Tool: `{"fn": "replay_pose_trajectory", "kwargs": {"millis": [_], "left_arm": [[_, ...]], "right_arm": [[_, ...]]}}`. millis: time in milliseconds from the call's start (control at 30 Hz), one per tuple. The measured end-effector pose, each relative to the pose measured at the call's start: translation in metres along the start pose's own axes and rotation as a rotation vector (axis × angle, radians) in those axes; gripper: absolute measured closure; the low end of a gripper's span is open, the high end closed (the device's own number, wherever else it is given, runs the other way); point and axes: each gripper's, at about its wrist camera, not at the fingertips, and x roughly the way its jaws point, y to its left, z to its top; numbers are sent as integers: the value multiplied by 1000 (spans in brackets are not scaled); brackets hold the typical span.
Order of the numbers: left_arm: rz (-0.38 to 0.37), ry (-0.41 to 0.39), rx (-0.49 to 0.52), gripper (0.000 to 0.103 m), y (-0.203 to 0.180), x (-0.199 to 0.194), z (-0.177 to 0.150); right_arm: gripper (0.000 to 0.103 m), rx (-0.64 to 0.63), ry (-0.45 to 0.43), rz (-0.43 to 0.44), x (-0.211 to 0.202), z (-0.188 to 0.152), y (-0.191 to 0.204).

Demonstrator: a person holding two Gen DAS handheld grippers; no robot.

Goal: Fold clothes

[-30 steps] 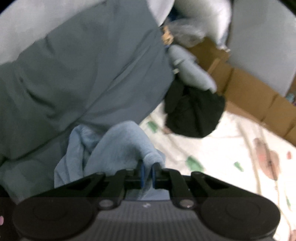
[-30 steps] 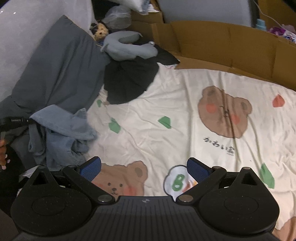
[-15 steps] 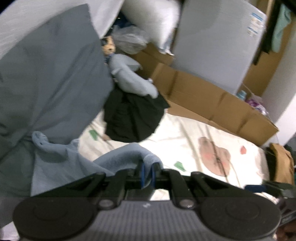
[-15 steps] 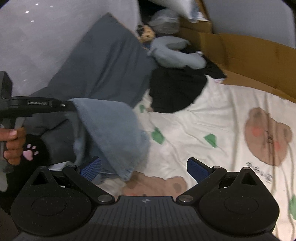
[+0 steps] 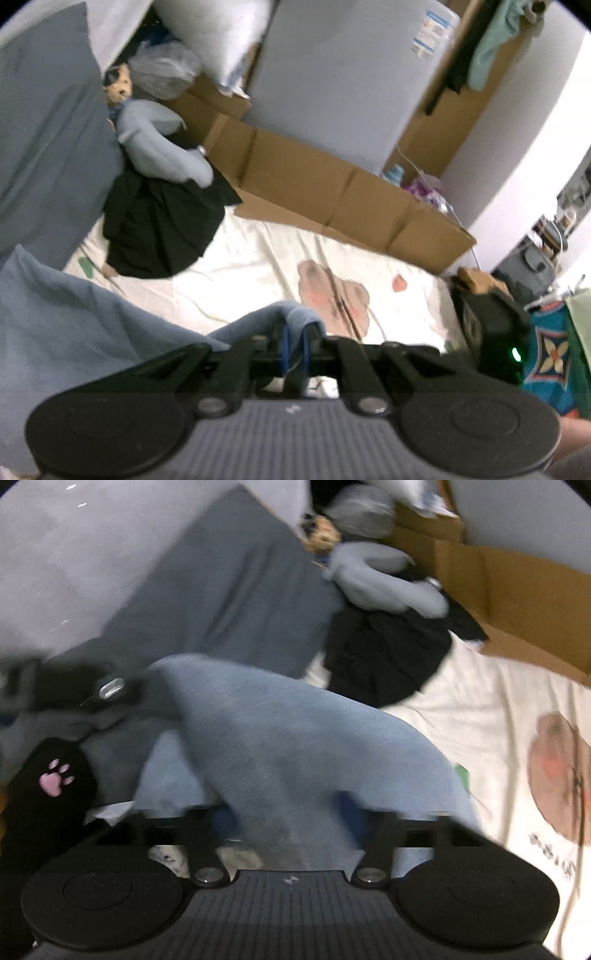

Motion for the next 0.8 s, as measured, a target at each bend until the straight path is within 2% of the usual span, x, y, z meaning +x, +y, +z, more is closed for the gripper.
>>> {"fn": "replay_pose_trajectory", "kwargs": {"millis": [33, 100, 167, 233, 267, 300, 367, 500, 600, 800], "left_arm": [[5, 19, -1, 95, 1, 3, -5], [5, 46, -28, 87, 8, 8, -13], [-2, 55, -46, 86, 16, 7, -19], [20, 46, -76, 72, 22, 1, -23], [31, 41, -90, 56, 26, -1, -25], [48, 29, -99, 46, 29, -5, -26], [82, 3, -113, 43, 37, -13, -28], [190, 8, -162, 43, 63, -20, -31], [281, -8, -172, 33, 86, -28, -35], [424, -8, -209, 24, 128, -36, -44]], "right_arm": [[94, 14, 4, -12, -2, -3, -6], [98, 17, 5, -48, -7, -8, -15], [99, 0, 14, -82, -16, -14, -22], [100, -4, 39, -138, -23, -19, -32], [101, 4, 49, -142, -27, -22, -38], [101, 3, 64, -156, -32, -26, -42], [101, -10, 77, -181, -40, -32, -45], [102, -5, 98, -232, -58, -42, -51], [102, 14, 111, -277, -72, -49, -59], [102, 102, 106, -408, -111, -46, -99]]}}
